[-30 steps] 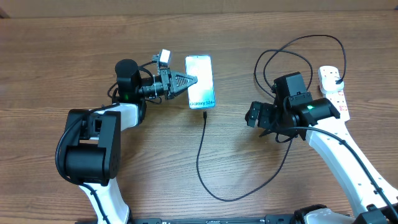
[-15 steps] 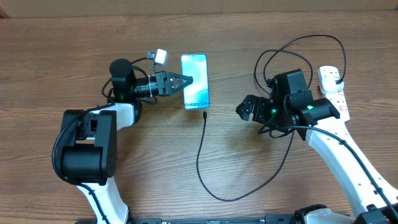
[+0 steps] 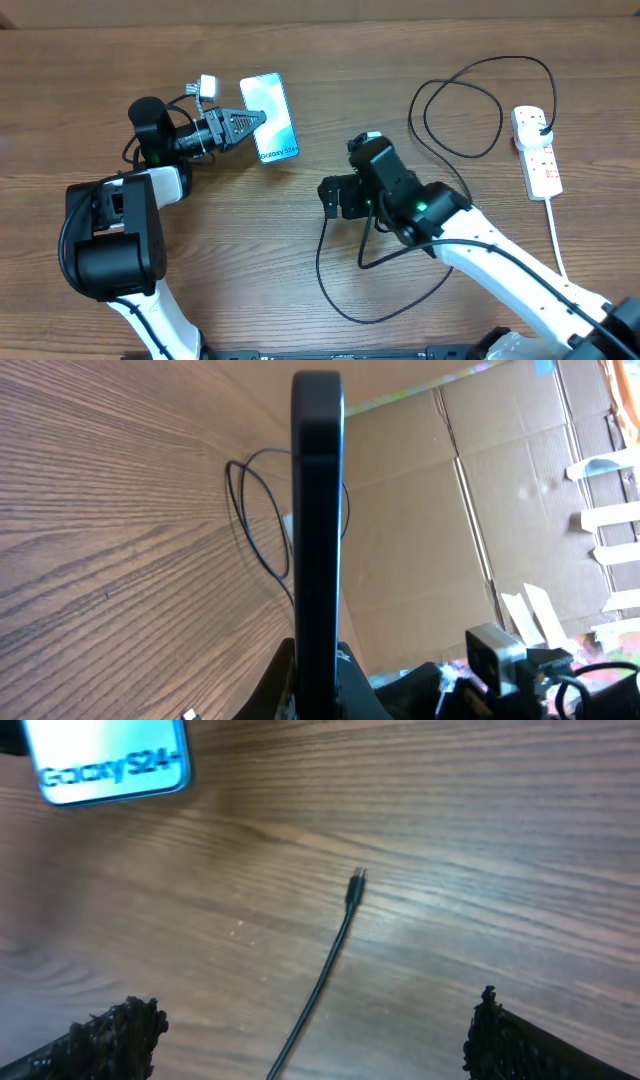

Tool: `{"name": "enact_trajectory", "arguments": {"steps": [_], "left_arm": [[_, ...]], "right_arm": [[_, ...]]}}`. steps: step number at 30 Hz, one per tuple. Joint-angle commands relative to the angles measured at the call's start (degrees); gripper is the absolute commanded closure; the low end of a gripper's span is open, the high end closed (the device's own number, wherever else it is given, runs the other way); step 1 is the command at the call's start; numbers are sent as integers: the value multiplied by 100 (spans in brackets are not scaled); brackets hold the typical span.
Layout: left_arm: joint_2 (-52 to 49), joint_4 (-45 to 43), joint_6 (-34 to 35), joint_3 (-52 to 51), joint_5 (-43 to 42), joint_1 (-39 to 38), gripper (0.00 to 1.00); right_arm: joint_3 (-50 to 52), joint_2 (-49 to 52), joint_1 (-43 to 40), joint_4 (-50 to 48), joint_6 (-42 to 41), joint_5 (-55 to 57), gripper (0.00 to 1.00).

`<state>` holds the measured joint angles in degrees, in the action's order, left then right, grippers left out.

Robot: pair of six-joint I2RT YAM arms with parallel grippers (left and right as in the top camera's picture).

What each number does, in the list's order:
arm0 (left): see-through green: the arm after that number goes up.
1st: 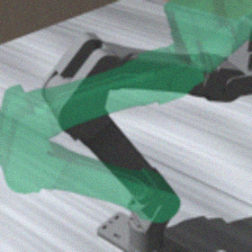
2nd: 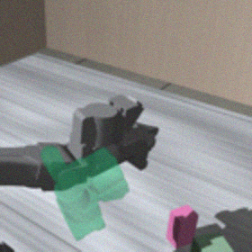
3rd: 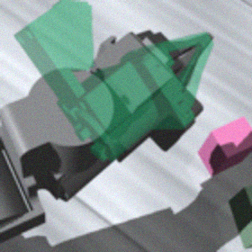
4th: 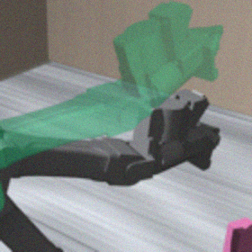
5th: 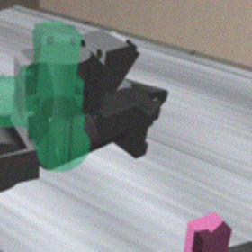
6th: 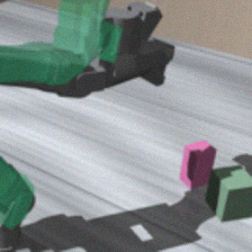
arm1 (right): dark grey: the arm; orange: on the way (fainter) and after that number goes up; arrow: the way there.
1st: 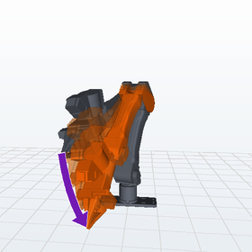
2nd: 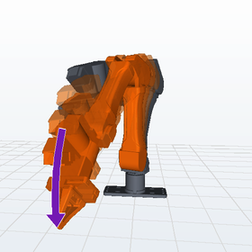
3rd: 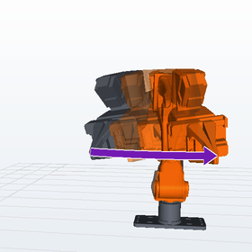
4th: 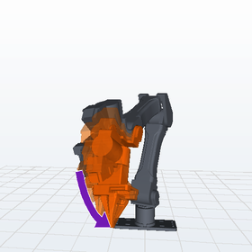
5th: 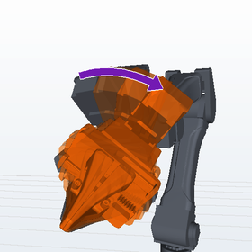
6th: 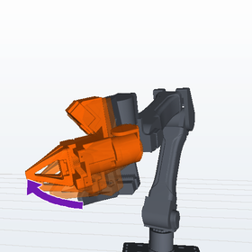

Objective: Plug charger to phone and switch on socket
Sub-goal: 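Lower the right gripper toward the black cable's USB-C plug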

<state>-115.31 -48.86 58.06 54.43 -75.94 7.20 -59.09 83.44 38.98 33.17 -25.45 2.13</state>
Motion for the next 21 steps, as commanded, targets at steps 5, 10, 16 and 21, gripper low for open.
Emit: {"name": "enact_trajectory", "arguments": {"steps": [5, 10, 16, 21], "left_arm": [[28, -46, -22, 144, -146, 39, 96], [28, -46, -20, 144, -160, 39, 96], [28, -46, -20, 144, -160, 39, 96], [28, -46, -15, 144, -144, 39, 96]], "right_arm": [[-501, 1174, 190, -188, 35, 564, 6], [-955, 1985, 361, -63, 155, 647, 14], [-1486, 2586, 382, 431, 153, 688, 28], [-1683, 2739, 382, 796, 334, 730, 32]]}}
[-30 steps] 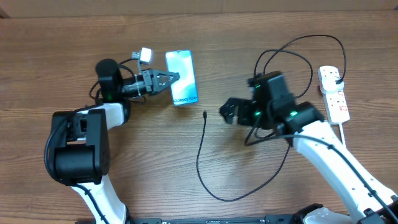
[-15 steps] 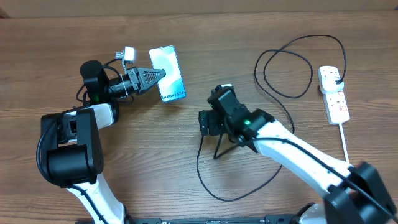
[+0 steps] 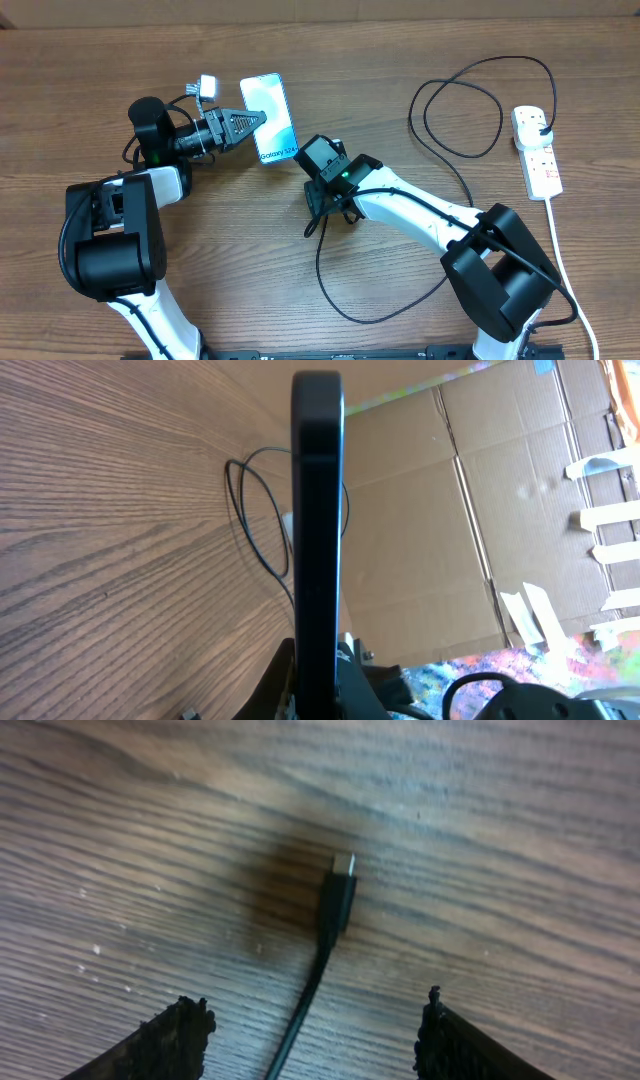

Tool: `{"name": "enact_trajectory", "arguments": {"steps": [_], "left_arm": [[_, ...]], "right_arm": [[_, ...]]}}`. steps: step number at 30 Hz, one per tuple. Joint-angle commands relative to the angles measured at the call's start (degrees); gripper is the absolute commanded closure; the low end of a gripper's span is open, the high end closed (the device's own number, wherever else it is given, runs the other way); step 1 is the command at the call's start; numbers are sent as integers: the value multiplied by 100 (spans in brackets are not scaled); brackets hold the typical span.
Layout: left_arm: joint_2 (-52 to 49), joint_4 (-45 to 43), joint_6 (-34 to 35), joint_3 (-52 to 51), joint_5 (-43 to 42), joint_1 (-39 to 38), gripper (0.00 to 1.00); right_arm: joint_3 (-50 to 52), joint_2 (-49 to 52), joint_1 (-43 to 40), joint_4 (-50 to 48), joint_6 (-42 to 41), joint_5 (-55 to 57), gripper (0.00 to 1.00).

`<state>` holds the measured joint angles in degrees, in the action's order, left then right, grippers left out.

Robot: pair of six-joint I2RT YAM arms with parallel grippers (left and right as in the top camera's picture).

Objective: Plug charger to phone and switch on socket
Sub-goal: 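Lower the right gripper toward the black cable's USB-C plug, then grasp the cable plug with the right gripper and lift it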

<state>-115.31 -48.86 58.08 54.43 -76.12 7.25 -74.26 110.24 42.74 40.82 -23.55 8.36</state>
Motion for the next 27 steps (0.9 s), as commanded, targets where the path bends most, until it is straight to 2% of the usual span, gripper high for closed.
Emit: {"name": "enact_trajectory", "arguments": {"steps": [1, 5, 11, 13, 17, 19, 23, 27], "left_arm": [[28, -46, -17, 144, -125, 35, 96], [28, -57, 133, 144, -122, 35, 96], [28, -72, 264, 146, -17, 59, 96], [28, -87, 352, 146, 9, 101, 95], [28, -92, 363, 146, 4, 199, 96], [28, -92, 363, 146, 4, 254, 96], [28, -90, 363, 146, 2, 374, 96], [28, -90, 363, 146, 2, 404, 96]], "right_arm": [[-166, 59, 7, 7, 269, 105, 32], [-166, 122, 7, 28, 415, 107, 34], [-166, 446, 7, -22, 501, 79, 45], [-166, 566, 7, -22, 498, 81, 52], [-166, 638, 7, -85, 448, 81, 56], [-166, 638, 7, -138, 409, 79, 61], [-166, 638, 7, -164, 409, 81, 78], [-166, 638, 7, -157, 387, 81, 88]]}}
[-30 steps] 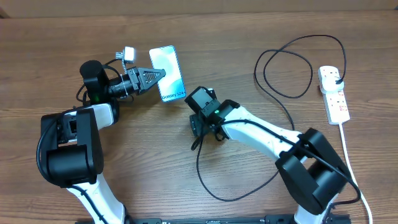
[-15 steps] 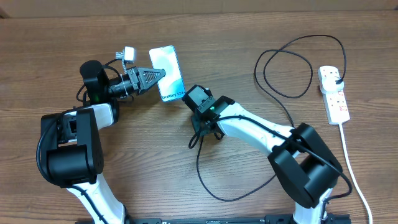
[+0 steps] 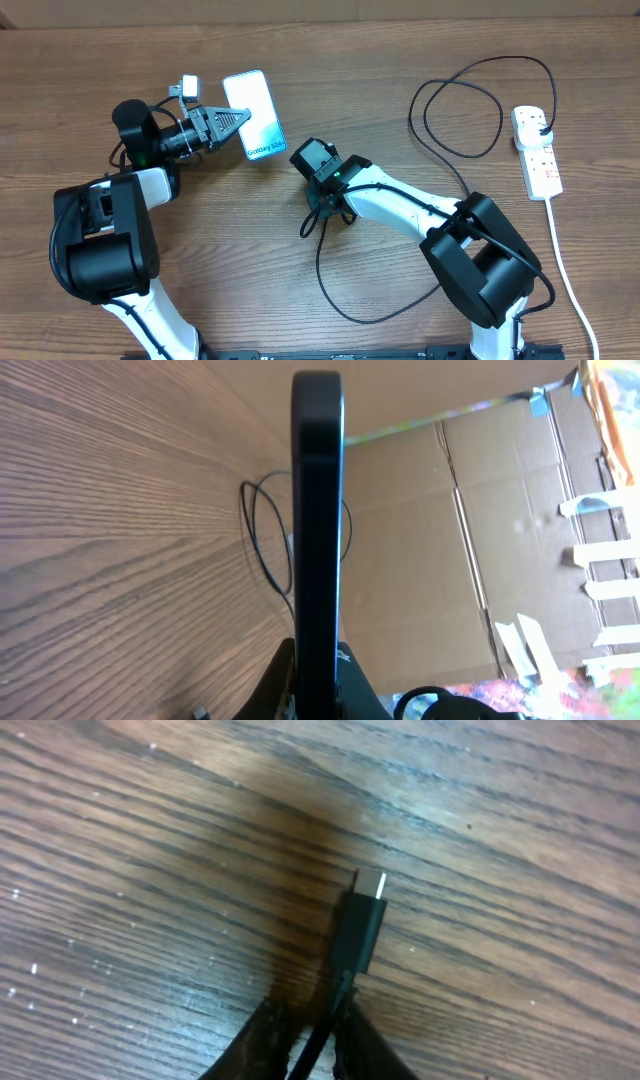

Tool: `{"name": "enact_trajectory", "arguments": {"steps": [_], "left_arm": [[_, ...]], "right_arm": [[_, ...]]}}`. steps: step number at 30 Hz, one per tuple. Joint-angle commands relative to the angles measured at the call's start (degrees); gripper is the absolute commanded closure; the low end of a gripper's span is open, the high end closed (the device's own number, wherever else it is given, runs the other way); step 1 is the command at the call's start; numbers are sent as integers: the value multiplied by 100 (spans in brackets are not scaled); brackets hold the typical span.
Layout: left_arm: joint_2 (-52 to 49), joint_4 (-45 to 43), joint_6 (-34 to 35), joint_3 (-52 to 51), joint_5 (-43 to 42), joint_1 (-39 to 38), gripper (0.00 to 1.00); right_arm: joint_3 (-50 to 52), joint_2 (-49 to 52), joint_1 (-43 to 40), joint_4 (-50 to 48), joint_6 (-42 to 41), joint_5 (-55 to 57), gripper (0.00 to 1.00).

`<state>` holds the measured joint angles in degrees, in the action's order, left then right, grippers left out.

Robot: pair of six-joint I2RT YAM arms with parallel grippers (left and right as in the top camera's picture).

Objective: Plug charger to phone and switch on socket
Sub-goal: 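Grasp the cable plug with the right gripper and lift it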

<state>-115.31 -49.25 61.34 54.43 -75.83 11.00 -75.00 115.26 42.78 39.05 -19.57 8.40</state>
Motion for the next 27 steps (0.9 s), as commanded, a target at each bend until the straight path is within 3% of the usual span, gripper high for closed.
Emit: {"name": "enact_trajectory", "arguments": {"steps": [1, 3, 11, 19, 27], "left_arm": [[28, -50, 37, 146, -26, 28, 96], [28, -50, 37, 146, -26, 28, 96], [28, -15, -35, 144, -26, 28, 96], [28, 1095, -564, 144, -20, 15, 96], [28, 1174, -55, 144, 240, -378, 95]], "right_arm": [[-92, 136, 0, 33, -11, 76, 90], [-92, 136, 2, 101, -11, 76, 96], [-527, 26, -61, 981, -603, 39, 96], [-710, -1010, -219, 1119, -616, -249, 96], [-710, -1700, -411, 1322, -614, -601, 96]]}}
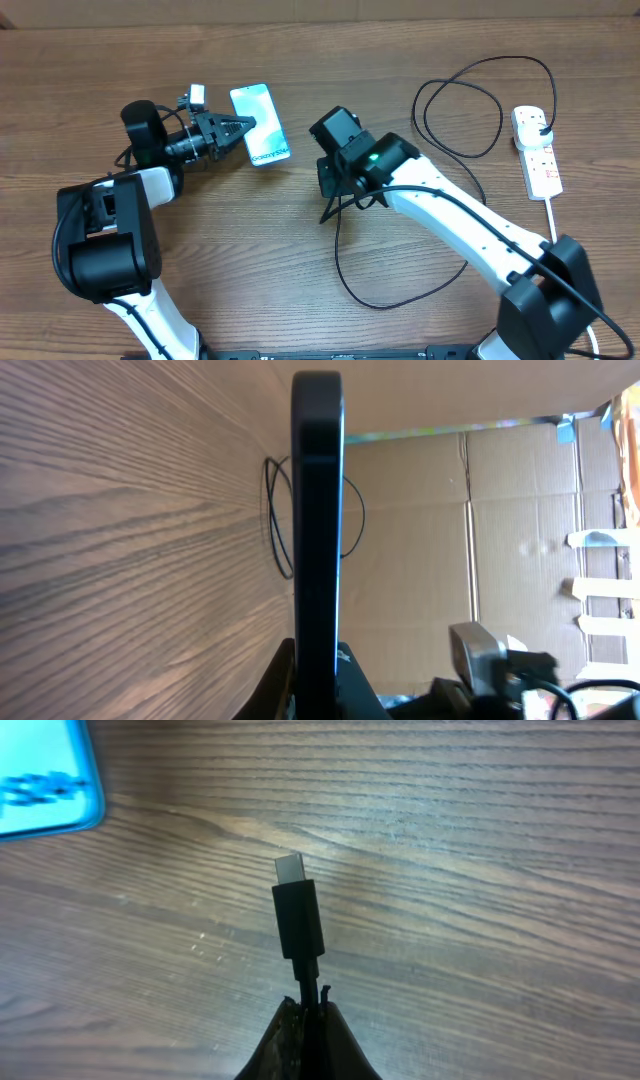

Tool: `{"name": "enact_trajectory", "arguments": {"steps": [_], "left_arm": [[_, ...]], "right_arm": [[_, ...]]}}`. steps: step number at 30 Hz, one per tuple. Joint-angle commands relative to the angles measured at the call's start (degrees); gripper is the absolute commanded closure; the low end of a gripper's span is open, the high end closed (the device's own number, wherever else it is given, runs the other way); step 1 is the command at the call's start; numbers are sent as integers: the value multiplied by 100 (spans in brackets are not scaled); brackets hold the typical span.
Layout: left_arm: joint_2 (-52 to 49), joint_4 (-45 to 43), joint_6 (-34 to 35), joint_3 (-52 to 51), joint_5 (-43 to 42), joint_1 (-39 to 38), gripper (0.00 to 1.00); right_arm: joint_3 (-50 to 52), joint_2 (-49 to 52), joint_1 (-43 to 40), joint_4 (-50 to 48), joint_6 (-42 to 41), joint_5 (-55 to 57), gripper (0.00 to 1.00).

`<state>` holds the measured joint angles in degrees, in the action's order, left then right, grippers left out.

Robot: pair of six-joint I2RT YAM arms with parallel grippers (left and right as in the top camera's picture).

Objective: Plug charger to phone and switch on socket
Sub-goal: 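Grasp the cable plug with the right gripper and lift it, then carry the plug with the right gripper up under the phone's bottom port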

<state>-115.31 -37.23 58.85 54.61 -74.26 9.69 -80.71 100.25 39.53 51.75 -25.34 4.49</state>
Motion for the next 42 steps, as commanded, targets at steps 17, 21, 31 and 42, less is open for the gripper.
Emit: {"name": "enact_trajectory", "arguments": {"steps": [17, 21, 31, 42], "left_arm": [[28, -503, 1333, 184, 1753, -1971, 96], [28, -505, 1561, 302, 1998, -2133, 96], [28, -544, 2474, 986, 1646, -2118, 95], [28, -1226, 2621, 997, 1025, -1794, 96]], "right_arm": [[-24, -1209, -782, 1353, 149, -463, 96], [-20, -1528, -855, 1510, 203, -463, 96], [981, -2417, -855, 551, 203, -1716, 96], [1445, -2396, -837, -573, 133, -2516, 96]]}}
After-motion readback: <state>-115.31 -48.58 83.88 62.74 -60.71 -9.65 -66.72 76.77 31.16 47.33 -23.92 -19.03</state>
